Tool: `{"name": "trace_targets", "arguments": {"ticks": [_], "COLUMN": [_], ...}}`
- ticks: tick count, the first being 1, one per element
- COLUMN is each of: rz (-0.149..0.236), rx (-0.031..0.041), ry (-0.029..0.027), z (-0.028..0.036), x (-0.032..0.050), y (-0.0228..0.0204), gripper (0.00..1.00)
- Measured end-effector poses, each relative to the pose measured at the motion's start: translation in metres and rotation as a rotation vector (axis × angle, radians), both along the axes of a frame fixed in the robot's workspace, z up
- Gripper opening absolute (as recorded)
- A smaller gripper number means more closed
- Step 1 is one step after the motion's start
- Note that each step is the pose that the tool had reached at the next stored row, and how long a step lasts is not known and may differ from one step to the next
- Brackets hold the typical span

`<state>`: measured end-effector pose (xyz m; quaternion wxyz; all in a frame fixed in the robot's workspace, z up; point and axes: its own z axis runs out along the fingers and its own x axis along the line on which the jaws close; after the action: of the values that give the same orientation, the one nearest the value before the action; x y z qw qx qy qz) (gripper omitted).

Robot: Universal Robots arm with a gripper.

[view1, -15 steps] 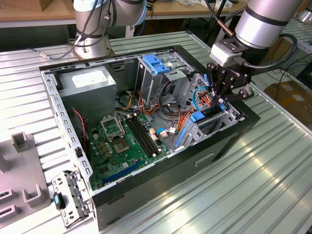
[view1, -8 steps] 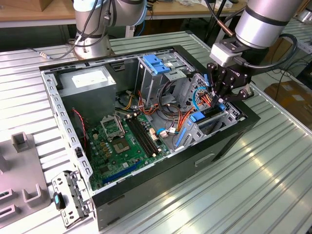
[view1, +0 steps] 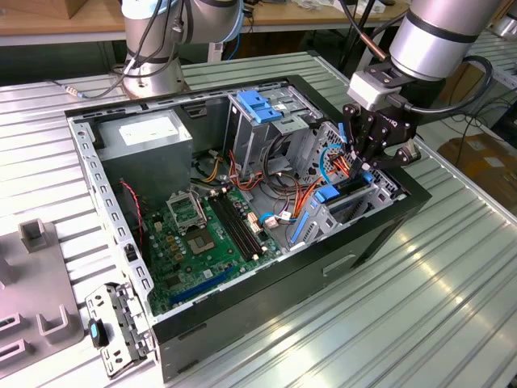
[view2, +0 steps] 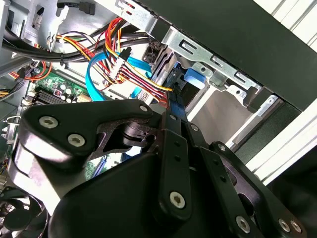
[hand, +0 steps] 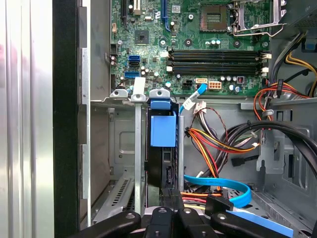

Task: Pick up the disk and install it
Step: 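Insert the second disk wire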

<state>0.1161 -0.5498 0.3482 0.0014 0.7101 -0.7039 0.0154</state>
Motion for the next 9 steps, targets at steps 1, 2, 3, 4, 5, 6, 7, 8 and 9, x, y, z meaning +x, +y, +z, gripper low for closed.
{"name": "trace_targets", "arguments": {"ticks": [1,2,3,4,5,6,7,8,9], "rz": [0.000,0.000,0.000,0.000,0.000,0.000,0.000,0.000,0.000], "rx": [-0.0001,-0.0001,0.0000,0.0000,-0.0001,0.0001,0.0002,0.0002,0.0004], "ry": [0.0000,0.0000,0.0000,0.0000,0.0000,0.0000,0.0000,0.0000,0.0000], "z": [0.0000,0.0000,0.0000,0.0000,0.0000,0.0000,0.0000,0.0000,0.0000], "x": [0.0000,0.0000,-0.0008,-0.0020,-0.0031,-0.0046,-0.0064,-0.0084,-0.0102], "y": [0.0000,0.0000,0.0000,0.0000,0.0000,0.0000,0.0000,0.0000,0.0000], "gripper": [0.11,0.11,0.11,0.11,0.11,0.11,0.11,0.11,0.11]}}
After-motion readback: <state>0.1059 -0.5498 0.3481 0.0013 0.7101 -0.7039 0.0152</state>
